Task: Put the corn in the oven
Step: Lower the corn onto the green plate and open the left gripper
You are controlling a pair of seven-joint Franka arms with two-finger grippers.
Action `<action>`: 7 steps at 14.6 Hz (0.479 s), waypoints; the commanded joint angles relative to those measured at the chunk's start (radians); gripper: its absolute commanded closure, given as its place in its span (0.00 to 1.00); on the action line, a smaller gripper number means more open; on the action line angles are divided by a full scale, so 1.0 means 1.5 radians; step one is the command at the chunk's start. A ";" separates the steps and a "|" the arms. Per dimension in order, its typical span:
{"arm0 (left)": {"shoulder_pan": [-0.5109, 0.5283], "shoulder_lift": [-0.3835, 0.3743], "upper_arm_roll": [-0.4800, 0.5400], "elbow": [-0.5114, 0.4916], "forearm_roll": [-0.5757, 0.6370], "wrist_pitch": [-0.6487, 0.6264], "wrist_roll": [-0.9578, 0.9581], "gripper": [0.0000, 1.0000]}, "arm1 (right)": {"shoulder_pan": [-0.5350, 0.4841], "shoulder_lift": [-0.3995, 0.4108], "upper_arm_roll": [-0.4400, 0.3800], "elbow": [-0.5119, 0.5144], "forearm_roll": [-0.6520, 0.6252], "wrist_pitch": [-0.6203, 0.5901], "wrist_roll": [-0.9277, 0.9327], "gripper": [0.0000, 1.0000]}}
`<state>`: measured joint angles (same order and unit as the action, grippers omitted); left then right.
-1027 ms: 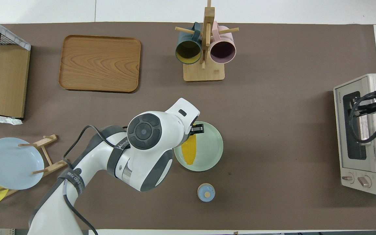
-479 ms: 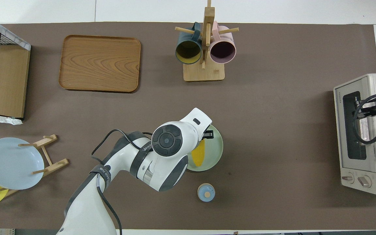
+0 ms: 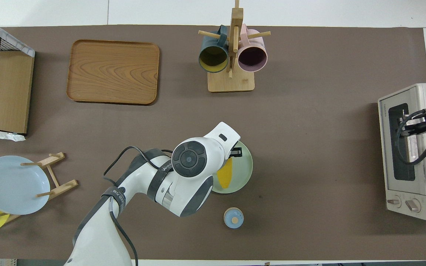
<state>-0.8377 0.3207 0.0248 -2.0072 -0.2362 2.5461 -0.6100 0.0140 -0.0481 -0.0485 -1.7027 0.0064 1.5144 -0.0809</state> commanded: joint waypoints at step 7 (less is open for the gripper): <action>-0.033 -0.023 0.012 -0.034 -0.007 -0.004 0.000 1.00 | -0.034 -0.055 -0.007 -0.107 -0.004 0.079 -0.018 1.00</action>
<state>-0.8709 0.3196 0.0259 -2.0248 -0.2362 2.5446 -0.6101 -0.0169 -0.0727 -0.0520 -1.7532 0.0064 1.5489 -0.0810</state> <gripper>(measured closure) 0.441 0.991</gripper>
